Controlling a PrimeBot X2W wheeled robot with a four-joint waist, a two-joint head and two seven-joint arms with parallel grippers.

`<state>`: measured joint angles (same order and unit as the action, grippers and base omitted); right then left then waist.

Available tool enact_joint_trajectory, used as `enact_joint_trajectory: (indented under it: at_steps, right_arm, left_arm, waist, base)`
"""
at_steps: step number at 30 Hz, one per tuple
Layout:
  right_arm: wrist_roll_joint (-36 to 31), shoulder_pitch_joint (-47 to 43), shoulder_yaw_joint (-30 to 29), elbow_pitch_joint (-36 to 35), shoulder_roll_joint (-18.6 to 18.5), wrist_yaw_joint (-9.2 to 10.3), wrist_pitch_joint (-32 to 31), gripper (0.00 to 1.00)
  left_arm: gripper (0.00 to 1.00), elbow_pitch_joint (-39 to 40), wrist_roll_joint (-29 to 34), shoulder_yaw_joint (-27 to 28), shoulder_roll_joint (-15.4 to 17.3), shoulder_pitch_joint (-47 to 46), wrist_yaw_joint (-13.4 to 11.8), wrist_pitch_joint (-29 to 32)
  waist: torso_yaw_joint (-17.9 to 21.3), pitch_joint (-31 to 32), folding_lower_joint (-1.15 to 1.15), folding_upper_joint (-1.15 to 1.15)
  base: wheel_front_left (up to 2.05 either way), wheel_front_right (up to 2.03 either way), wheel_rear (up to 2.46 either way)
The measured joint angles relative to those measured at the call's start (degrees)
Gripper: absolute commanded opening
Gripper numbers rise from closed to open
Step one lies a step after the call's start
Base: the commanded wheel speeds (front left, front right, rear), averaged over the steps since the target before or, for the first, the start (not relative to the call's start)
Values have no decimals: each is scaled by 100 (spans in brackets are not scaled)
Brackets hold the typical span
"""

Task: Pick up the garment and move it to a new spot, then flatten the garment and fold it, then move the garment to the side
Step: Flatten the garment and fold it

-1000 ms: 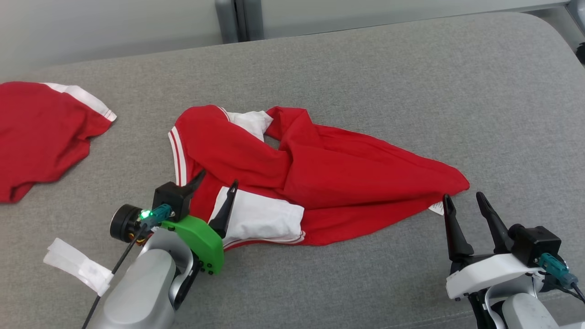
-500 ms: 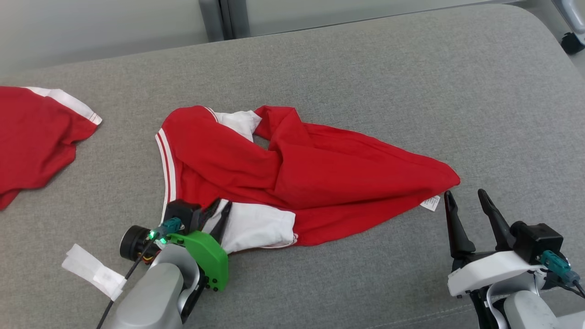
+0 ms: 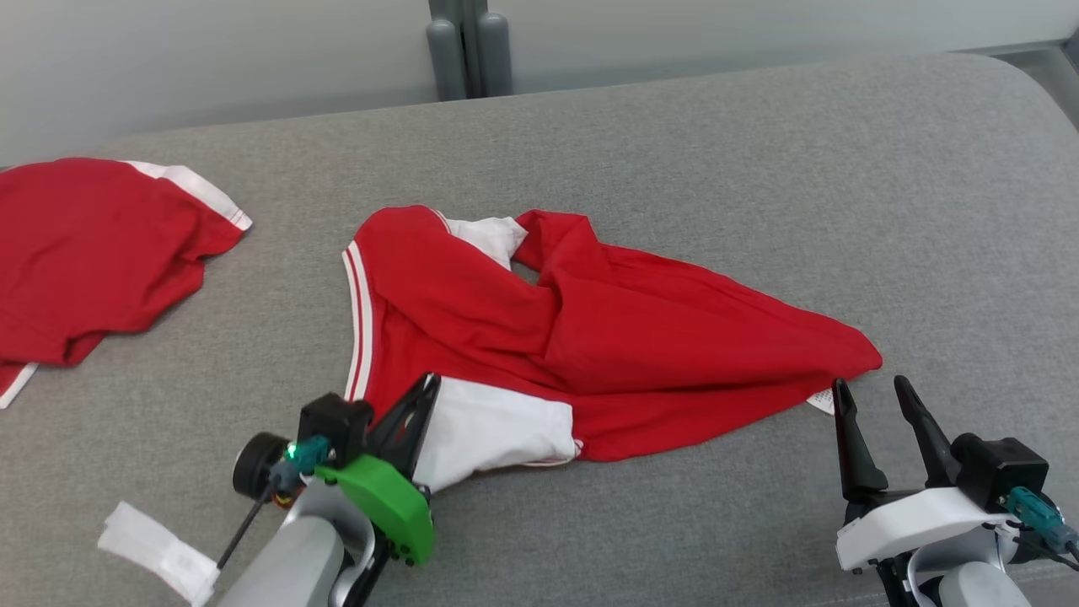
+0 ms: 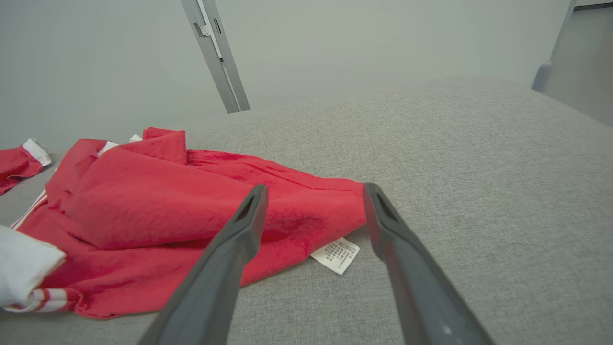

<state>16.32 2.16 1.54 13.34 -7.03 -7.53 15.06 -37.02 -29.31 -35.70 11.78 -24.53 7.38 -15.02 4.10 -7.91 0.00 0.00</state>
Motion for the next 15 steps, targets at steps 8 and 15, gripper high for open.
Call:
enact_joint_trajectory:
  at_steps: [8,15]
  right_arm:
    - [-3,-126,-51,-18,21,0,-1,100]
    - [-3,-190,-90,-22,25,0,-1,100]
  left_arm:
    - [0,1384,-390,-7,257,1434,-285,376]
    - [0,2279,-921,-58,503,2467,-547,1196]
  waist:
    - [-405,161,0,0]
    - [-683,220,0,0]
  base:
    - [0,0,0]
    - [0,0,0]
